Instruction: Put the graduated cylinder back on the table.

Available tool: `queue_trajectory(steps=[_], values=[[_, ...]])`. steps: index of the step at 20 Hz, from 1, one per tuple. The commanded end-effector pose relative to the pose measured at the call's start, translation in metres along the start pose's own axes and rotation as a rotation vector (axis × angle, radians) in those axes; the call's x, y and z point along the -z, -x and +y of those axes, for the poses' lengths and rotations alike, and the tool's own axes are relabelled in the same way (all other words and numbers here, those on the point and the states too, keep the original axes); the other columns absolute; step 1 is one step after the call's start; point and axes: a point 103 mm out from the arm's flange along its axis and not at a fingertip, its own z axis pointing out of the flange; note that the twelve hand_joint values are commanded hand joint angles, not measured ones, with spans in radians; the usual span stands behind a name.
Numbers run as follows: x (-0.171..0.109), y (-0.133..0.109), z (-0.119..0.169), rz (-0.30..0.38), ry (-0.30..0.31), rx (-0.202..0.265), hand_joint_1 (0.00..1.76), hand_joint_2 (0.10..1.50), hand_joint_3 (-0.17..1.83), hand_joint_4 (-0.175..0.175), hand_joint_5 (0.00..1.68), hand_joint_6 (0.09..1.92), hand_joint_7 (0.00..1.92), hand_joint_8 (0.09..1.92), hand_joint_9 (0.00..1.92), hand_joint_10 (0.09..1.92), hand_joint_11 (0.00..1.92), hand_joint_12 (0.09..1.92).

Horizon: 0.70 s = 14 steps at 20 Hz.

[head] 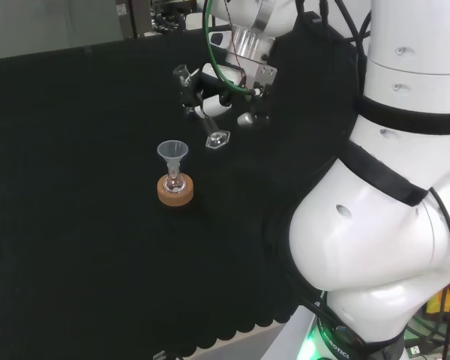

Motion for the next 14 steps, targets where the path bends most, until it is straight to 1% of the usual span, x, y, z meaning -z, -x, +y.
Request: queue_trajectory(steps=[1,4,9,14], values=[[0.000,0.007,0.020,0.022,0.087,0.030,1.25,1.14,0.00,-0.175,0.92,1.08,0.96,1.07,1.47,0.09,1.24,0.79],[-0.003,0.009,0.027,0.031,0.128,0.038,1.25,1.14,0.00,-0.175,0.92,1.08,0.95,1.07,1.47,0.09,1.24,0.79],[-0.013,0.017,0.035,0.060,0.160,0.040,1.25,1.14,0.00,-0.175,0.92,1.08,0.95,1.08,1.47,0.09,1.24,0.79],[-0.023,0.026,0.040,0.090,0.208,0.042,1.25,1.14,0.00,-0.175,0.91,1.08,0.95,1.08,1.46,0.09,1.23,0.79]])
